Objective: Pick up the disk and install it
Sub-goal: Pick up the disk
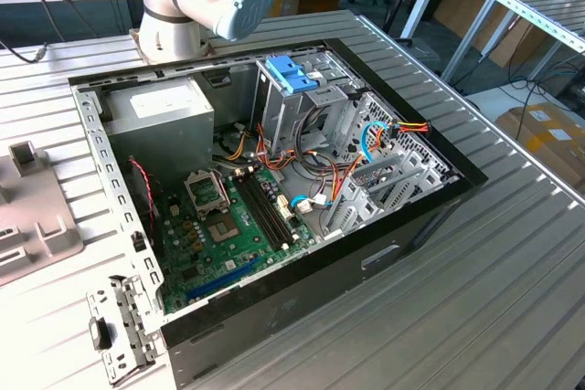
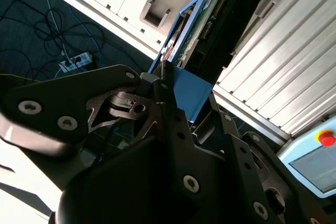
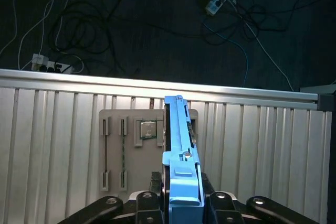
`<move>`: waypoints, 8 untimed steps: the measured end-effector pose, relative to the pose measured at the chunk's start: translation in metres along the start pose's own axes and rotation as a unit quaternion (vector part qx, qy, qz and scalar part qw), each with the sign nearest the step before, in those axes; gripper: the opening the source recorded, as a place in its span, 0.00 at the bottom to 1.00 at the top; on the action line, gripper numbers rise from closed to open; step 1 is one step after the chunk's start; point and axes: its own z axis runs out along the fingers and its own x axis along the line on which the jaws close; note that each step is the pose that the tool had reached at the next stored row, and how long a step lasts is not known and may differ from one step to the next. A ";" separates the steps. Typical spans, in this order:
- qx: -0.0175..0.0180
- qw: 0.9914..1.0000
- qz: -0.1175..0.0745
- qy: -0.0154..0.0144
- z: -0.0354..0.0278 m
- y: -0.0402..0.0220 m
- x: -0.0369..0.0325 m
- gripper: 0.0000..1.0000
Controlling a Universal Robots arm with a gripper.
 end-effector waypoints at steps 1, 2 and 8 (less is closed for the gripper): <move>0.000 1.000 0.000 0.000 -0.0005 0.0000 0.0000 0.37; 0.000 1.000 0.000 0.000 -0.0011 0.0001 0.0000 0.37; 0.000 1.000 0.000 -0.001 -0.0100 0.0004 -0.0006 0.37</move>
